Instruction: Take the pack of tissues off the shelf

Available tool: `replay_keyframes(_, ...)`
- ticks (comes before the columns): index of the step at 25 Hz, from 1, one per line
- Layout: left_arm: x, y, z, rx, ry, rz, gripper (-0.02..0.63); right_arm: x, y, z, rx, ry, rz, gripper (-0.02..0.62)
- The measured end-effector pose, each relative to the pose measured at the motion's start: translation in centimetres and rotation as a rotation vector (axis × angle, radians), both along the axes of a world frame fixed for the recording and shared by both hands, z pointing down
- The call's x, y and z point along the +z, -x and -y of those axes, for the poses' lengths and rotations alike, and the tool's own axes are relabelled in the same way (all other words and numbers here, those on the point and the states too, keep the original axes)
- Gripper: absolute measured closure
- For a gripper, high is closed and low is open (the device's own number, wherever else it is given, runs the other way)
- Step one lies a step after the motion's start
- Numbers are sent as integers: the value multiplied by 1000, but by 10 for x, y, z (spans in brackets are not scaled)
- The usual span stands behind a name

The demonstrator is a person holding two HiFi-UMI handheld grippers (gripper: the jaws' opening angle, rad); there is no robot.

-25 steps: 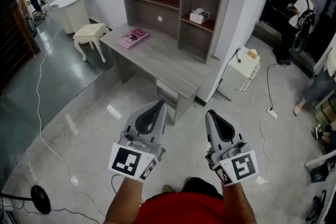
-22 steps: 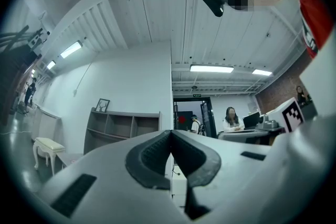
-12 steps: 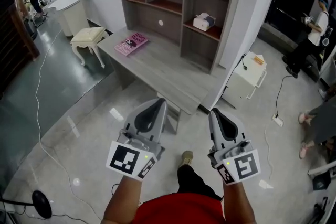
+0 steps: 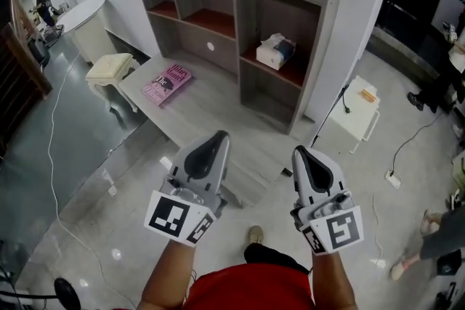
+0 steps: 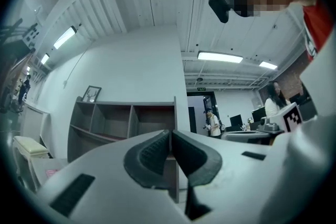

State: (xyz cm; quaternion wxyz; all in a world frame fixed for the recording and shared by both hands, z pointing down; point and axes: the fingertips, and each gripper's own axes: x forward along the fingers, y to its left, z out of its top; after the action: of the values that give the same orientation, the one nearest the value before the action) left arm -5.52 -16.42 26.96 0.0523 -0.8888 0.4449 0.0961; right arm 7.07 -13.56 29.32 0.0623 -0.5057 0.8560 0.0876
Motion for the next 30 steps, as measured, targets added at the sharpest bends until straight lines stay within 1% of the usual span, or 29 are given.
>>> replay_keyframes(6, -4, -32, 85, -11, 17, 0, 592, -4, -32, 73, -4, 2, 2, 591)
replay_keyframes(7, -3, -37, 96, -8, 22, 4, 580, -4, -35, 82, -2, 5, 4, 591)
replay_keyframes(9, 0, -48, 118, 8, 34, 13, 484, -2, -41, 95, 3, 13, 4, 591)
replay_keyframes(11, 4, -58, 138, 18, 48, 24, 439, 0, -46, 106, 13, 17, 3, 591)
replay_keyframes(14, 12, -70, 168, 38, 71, 38, 355, 1, -51, 120, 38, 21, 1, 591)
replay_keyframes(17, 22, -81, 198, 58, 86, 51, 300, 0, -56, 134, 77, 19, -11, 591)
replay_keyframes(21, 40, -93, 236, 75, 126, 95, 245, -6, -63, 152, 143, 10, -22, 591)
replay_keyframes(25, 60, -106, 271, 86, 181, 143, 206, -7, -71, 166, 208, 15, -26, 591)
replay_keyframes(30, 84, -124, 304, 106, 236, 203, 181, -4, -80, 176, 273, 27, -38, 591)
